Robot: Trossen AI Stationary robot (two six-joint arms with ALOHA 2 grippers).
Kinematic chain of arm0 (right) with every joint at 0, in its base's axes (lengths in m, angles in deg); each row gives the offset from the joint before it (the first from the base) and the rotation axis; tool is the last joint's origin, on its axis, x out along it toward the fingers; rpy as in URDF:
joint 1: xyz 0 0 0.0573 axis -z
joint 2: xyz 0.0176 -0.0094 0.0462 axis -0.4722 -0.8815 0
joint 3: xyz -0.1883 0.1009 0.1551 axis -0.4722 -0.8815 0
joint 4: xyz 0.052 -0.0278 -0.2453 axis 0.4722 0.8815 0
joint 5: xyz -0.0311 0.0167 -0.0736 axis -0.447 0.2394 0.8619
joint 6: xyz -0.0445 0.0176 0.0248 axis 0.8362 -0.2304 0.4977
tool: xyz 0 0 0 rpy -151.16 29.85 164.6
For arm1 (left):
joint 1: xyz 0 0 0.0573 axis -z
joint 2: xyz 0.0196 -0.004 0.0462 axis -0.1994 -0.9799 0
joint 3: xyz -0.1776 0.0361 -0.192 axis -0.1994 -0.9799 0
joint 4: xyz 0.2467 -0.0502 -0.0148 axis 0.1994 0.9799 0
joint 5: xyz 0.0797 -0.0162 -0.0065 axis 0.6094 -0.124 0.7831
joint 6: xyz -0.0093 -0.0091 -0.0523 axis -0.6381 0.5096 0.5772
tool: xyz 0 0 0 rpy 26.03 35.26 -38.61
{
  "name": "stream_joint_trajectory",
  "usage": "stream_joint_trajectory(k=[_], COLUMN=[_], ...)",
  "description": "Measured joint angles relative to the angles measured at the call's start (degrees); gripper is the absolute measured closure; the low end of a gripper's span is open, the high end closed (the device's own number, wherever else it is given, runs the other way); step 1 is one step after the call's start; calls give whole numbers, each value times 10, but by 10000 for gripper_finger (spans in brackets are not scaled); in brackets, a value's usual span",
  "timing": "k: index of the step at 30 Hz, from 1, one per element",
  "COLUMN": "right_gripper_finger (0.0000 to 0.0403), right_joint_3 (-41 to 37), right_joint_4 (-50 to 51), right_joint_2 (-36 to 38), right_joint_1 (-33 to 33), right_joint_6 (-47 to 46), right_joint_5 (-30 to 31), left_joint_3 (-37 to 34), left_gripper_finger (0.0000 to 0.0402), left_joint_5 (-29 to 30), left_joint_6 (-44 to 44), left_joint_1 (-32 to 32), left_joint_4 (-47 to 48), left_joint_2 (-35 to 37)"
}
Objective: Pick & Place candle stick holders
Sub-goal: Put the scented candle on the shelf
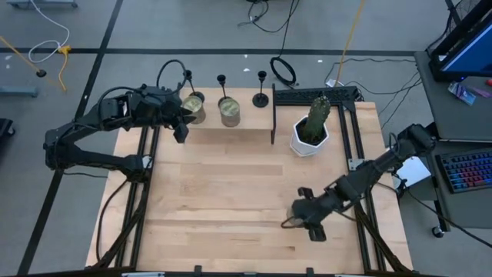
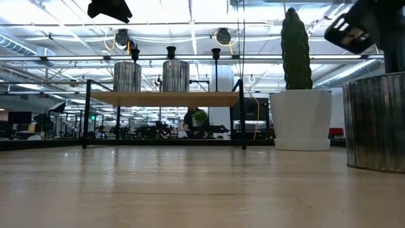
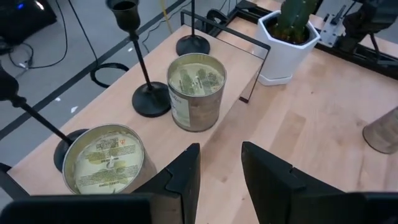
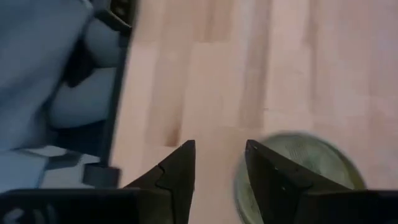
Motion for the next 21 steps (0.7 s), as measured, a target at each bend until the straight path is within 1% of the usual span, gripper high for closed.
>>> stream_joint_trajectory(k=[3, 6, 10, 14, 17, 21], right_gripper_finger=[271, 271, 271, 271, 274, 297], right_joint_3=[-8, -31, -66, -82, -84, -84], right_joint_4=[4, -25, -38, -40, -44, -45], right_joint_2=[0, 0, 0, 0, 0, 0], right_joint_1=[-20, -31, -35, -30, -30, -30], right_joint_6=[-33, -53, -63, -45, -20, -13], right_joint_5=[33, 33, 35, 36, 36, 63], left_joint_3=[0, 0, 0, 0, 0, 0], left_gripper_finger=[277, 277, 277, 277, 277, 277], left_joint_5=[0, 0, 13, 30, 31, 31], left_joint_6=[8, 15, 12, 15, 18, 24], left_joint_1=[0, 0, 0, 0, 0, 0], left_joint_4=[0, 0, 0, 0, 0, 0], left_joint_2=[0, 0, 0, -1, -1, -1])
